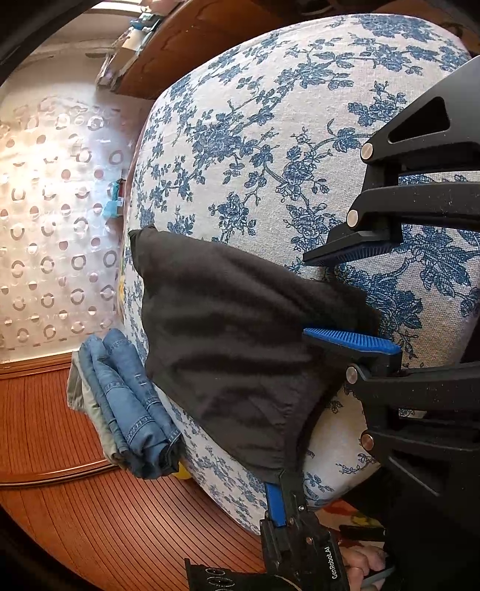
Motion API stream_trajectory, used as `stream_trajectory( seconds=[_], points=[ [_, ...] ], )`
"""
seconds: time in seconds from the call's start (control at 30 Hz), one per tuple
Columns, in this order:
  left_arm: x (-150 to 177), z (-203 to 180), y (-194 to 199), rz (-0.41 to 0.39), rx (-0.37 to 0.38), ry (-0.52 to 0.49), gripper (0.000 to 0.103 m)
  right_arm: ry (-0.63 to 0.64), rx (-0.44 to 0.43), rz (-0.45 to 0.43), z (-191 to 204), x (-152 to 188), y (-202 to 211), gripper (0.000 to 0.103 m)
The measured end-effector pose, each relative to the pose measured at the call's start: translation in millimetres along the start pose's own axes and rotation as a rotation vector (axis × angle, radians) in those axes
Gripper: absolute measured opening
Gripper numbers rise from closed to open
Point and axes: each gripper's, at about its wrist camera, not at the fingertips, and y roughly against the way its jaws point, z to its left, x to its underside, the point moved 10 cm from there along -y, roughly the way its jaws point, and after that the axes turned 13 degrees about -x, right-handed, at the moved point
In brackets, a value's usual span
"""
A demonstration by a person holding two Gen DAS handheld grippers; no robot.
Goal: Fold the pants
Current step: 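Grasp the folded edge of the black pants with the left tool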
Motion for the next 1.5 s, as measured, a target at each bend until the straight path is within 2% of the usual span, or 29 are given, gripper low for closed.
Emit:
stream_trajectory(
  seconds=[0.13, 0.17, 0.27, 0.5, 0.63, 1.13, 1.27, 1.5],
  points=[
    [0, 0, 0, -0.004, -0.004, 0.000, 0.029, 0.006, 0.001, -0.001, 1, 1, 1, 0.036],
    [0, 0, 0, -0.006, 0.001, 0.001, 0.024, 0.008, 0.002, -0.001, 1, 1, 1, 0.036],
    [0, -2, 1, -0.009, 0.009, -0.007, 0.022, 0.025, 0.012, 0.006, 3, 2, 0, 0.035],
    [-2, 0, 4, -0.022, 0.013, 0.000, 0.012, 0.038, -0.046, 0.026, 9, 3, -1, 0.016],
    [-6, 4, 9, -0.040, 0.021, 0.036, 0.011, 0.047, -0.054, 0.023, 12, 0, 1, 0.011],
    [-39, 8, 65, -0.165, 0.030, 0.043, 0.010, 0.075, -0.157, -0.079, 32, -23, 50, 0.008],
    [-45, 14, 64, -0.186, 0.013, 0.045, 0.010, 0.086, -0.160, -0.098, 31, -29, 52, 0.008],
    [-58, 25, 40, -0.179, -0.011, 0.066, 0.010, 0.104, -0.129, -0.119, 24, -51, 34, 0.008]
  ],
)
